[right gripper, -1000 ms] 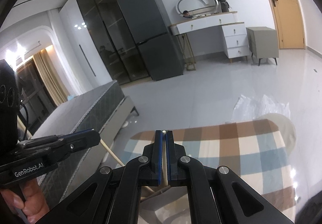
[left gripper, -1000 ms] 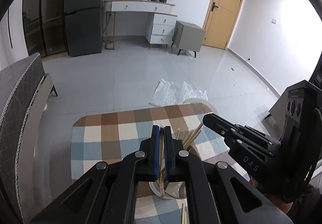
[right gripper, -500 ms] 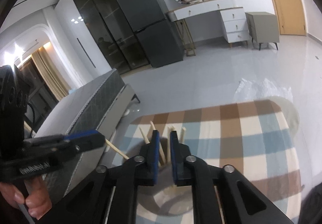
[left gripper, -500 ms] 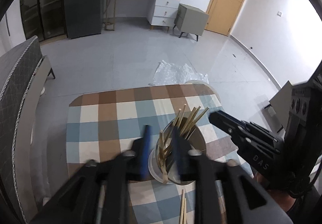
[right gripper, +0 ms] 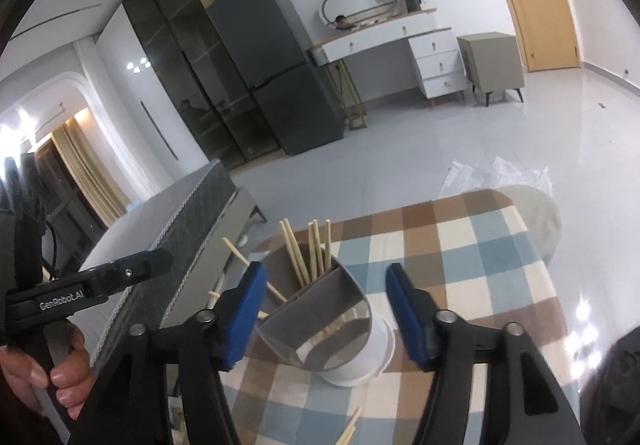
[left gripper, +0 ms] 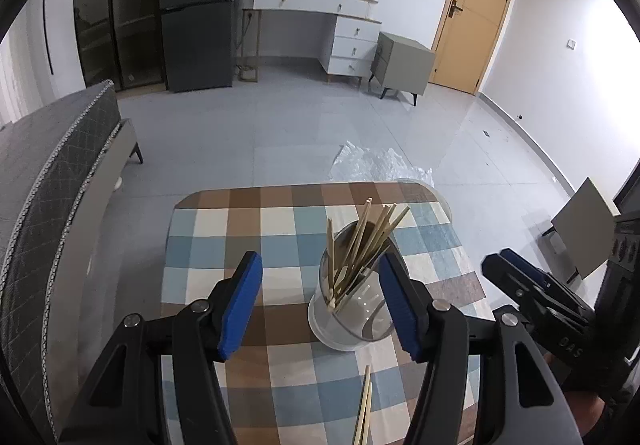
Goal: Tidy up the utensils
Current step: 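Move both grippers back down toward the last chopsticks beside the holder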
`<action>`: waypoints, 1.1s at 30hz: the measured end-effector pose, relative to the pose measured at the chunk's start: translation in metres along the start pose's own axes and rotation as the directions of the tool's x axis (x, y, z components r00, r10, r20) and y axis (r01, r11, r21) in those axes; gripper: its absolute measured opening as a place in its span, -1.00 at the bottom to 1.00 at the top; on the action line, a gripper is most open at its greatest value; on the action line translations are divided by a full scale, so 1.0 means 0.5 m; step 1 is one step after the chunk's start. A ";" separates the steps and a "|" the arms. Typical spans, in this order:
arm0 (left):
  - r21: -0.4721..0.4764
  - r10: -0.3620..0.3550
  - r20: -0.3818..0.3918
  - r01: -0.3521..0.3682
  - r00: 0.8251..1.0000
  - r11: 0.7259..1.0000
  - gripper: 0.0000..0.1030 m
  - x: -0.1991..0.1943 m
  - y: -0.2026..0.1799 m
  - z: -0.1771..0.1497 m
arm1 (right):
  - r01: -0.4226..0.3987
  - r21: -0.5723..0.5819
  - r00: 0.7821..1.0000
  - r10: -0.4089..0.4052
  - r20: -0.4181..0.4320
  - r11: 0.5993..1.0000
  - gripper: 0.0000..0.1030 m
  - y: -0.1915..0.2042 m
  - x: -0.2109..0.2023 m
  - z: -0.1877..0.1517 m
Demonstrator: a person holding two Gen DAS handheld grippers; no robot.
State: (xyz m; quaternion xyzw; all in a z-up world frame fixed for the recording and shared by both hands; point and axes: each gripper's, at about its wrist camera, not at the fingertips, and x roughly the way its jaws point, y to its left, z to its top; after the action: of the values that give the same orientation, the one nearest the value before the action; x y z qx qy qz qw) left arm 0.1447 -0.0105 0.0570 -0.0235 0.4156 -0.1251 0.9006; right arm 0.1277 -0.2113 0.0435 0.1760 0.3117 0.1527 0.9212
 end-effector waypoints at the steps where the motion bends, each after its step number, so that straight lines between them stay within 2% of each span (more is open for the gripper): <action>1: 0.000 0.005 0.006 -0.005 1.000 1.000 0.19 -0.006 0.000 -0.004 | -0.008 -0.002 1.000 0.008 0.003 1.000 0.24 0.003 -0.011 -0.002; 3: -0.002 0.009 0.026 -0.009 1.000 1.000 0.32 -0.021 -0.003 -0.012 | -0.005 -0.007 1.000 0.006 0.014 1.000 0.24 0.007 -0.028 -0.007; 7: 0.011 0.022 0.059 -0.023 0.998 1.000 0.36 -0.046 -0.014 -0.030 | -0.004 -0.022 0.999 0.005 0.044 1.000 0.34 0.020 -0.066 -0.020; 11: 0.014 0.036 0.090 -0.037 0.995 0.999 0.52 -0.065 -0.018 -0.052 | 0.005 -0.037 0.998 -0.002 0.058 0.999 0.44 0.031 -0.092 -0.038; 27: -0.051 0.042 0.130 -0.036 0.991 0.998 0.61 -0.111 -0.015 -0.131 | 0.027 -0.049 0.997 -0.024 0.068 0.998 0.72 0.046 -0.149 -0.115; 33: -0.034 0.061 0.143 -0.056 0.988 0.998 0.62 -0.112 -0.020 -0.172 | 0.032 -0.059 0.998 -0.029 0.051 0.998 0.74 0.049 -0.150 -0.151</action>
State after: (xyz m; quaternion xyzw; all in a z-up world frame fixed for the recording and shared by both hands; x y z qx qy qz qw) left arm 0.0428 -0.0013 0.0439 -0.0338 0.3520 -0.0903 0.9310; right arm 0.0192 -0.2014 0.0365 0.1474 0.2865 0.1435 0.9357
